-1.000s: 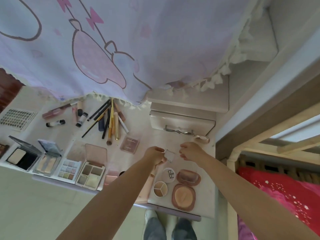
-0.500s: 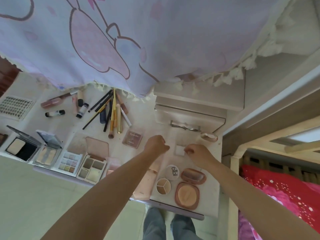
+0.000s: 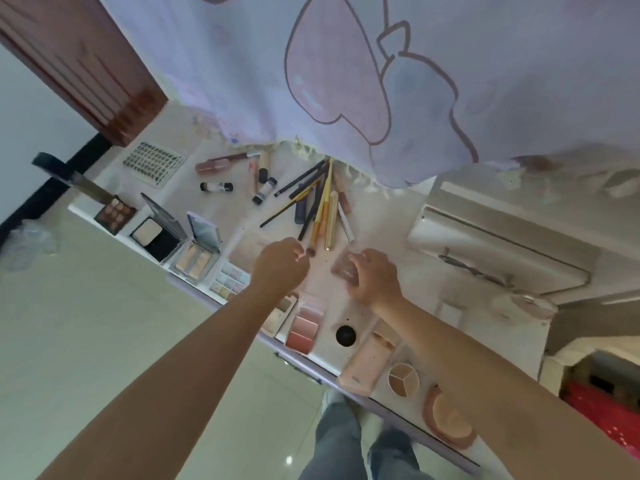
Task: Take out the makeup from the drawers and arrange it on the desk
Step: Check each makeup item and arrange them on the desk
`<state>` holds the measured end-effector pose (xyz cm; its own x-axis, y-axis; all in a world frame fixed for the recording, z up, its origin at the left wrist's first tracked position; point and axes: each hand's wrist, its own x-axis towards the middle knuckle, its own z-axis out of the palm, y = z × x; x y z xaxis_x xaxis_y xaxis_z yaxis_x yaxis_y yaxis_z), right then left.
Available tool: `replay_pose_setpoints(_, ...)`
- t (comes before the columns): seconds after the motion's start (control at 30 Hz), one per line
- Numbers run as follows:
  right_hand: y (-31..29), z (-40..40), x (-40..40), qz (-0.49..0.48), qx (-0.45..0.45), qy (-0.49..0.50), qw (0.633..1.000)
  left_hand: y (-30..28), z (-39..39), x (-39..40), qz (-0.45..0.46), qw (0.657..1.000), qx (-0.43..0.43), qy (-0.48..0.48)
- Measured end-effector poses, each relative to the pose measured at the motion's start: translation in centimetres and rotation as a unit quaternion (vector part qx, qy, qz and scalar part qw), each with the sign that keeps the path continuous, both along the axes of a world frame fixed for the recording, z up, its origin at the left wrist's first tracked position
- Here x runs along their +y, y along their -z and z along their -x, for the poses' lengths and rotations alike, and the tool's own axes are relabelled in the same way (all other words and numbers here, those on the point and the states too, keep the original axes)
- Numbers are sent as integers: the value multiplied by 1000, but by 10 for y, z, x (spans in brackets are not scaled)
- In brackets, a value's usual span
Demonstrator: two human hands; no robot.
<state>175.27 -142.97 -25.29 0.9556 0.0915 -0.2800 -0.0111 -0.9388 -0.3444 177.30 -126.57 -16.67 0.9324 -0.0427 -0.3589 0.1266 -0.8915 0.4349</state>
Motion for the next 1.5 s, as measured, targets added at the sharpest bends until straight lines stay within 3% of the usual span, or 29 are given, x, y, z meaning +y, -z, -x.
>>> replay_pose_setpoints(0.17,-34,0,-11,-188,32,66,979,7,3,2,129,990,45,42)
replay_pose_setpoints(0.27,-81,9,-30,-292,46,93,951,-6,-2,-5,249,961,106,63)
replay_pose_setpoints(0.4,-143,26,-45,-335,3,57,940,-39,-8,-24,359,912,153,128)
replay_pose_setpoints(0.63,-213,50,-51,-377,-162,96,907,-107,-7,-45,497,844,123,161)
replay_pose_setpoints(0.83,-247,67,-56,-394,-195,75,895,-146,5,-48,517,830,66,197)
replay_pose_setpoints(0.93,-251,76,-61,-482,-209,98,846,-150,16,-47,501,831,53,236)
replay_pose_setpoints(0.97,-252,79,-62,-514,-195,111,828,-149,19,-47,496,831,55,247)
replay_pose_setpoints(1.07,-246,79,-69,-503,-144,114,844,-145,21,-47,513,817,94,245)
replay_pose_setpoints(1.1,-245,77,-69,-521,-116,138,834,-143,21,-47,518,816,108,235)
replay_pose_setpoints(1.23,-225,59,-81,-627,-11,313,713,-121,19,-49,509,834,121,177)
replay_pose_setpoints(1.3,-209,53,-81,-637,37,370,675,-109,19,-49,499,845,123,150)
replay_pose_setpoints(1.43,-176,46,-71,-659,54,418,623,-83,16,-51,481,859,151,85)
replay_pose_setpoints(1.5,-160,45,-67,-639,52,432,634,-68,12,-49,468,865,172,56)
